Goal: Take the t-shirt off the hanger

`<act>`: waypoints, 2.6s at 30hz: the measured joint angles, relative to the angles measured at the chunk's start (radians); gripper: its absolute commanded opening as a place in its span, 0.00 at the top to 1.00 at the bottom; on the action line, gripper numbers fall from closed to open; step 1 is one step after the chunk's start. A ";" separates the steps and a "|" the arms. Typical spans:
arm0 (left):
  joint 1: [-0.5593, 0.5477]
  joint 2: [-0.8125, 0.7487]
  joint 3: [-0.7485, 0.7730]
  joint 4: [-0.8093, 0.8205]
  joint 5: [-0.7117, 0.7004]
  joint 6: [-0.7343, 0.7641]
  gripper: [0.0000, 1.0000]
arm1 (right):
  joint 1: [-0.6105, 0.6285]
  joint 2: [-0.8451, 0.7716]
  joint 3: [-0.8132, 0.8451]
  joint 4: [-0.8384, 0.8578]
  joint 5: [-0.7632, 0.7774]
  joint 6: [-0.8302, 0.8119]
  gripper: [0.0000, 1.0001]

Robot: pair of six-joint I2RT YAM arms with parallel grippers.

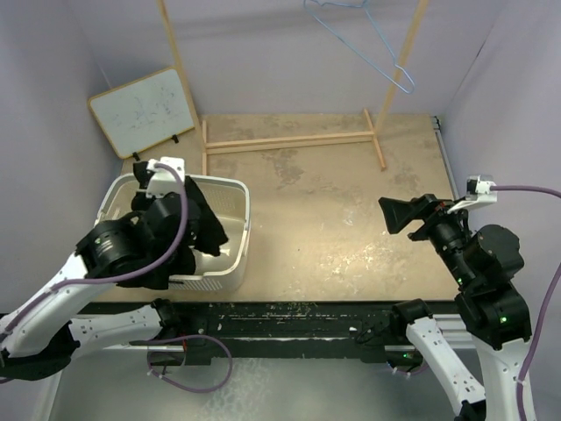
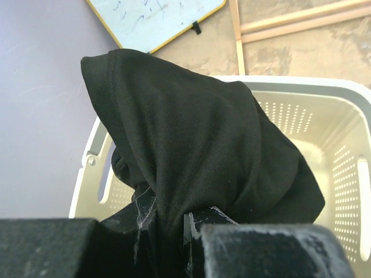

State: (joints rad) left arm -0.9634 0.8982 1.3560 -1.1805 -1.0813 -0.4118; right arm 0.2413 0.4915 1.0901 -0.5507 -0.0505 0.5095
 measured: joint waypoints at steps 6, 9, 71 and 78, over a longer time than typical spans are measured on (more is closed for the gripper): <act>0.000 0.068 -0.029 -0.024 -0.039 -0.065 0.79 | 0.000 0.006 0.000 0.003 -0.015 0.002 0.06; -0.001 0.070 -0.029 0.017 -0.087 -0.043 0.79 | 0.000 0.006 0.000 0.003 -0.018 0.002 0.06; 0.455 0.105 -0.338 0.560 0.795 0.161 0.01 | 0.000 0.468 -0.036 0.018 0.008 -0.072 0.01; 0.635 -0.048 -0.342 0.644 0.898 0.161 0.01 | 0.000 0.435 -0.036 0.018 0.034 -0.101 0.01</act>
State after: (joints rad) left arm -0.3286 0.8497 1.0142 -0.5365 -0.1837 -0.2508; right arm 0.2413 0.9264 1.0542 -0.5327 -0.0170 0.4084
